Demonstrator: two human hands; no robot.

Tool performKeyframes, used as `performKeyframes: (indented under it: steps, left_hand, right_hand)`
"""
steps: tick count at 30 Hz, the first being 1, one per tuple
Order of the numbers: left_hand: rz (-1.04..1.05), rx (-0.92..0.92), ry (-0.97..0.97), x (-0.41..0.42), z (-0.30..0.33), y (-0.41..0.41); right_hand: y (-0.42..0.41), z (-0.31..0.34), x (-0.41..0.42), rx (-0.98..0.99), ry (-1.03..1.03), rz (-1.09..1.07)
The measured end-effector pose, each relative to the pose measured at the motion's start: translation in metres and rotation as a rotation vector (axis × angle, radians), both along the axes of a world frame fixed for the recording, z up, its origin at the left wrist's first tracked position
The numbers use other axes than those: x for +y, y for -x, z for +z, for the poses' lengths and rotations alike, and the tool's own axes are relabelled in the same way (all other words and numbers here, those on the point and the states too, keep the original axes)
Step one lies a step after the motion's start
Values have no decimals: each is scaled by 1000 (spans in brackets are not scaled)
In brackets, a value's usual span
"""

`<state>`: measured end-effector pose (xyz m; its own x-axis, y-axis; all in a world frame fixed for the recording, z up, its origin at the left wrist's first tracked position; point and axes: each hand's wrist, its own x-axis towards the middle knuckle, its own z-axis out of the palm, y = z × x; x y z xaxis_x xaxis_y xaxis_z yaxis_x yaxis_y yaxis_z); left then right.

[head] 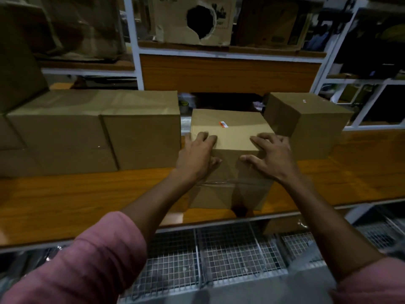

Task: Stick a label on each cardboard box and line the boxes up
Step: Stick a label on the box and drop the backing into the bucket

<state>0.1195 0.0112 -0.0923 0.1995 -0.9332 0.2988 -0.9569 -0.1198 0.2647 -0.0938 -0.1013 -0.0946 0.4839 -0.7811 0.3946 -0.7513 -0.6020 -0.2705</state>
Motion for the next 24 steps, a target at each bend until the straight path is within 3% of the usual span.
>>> performKeyframes:
  steps: [9,17,24]
  left_hand:
    - [21,29,13,84,1,-35]
    - [49,98,-9,90,0,-29]
    - [52,11,30,91,-1,-20]
  right_hand:
    - [-34,-9,78,30,76,-20]
    - [-34,-1,92,10,20,-25]
    - [-28,-5,94,-25,37,-33]
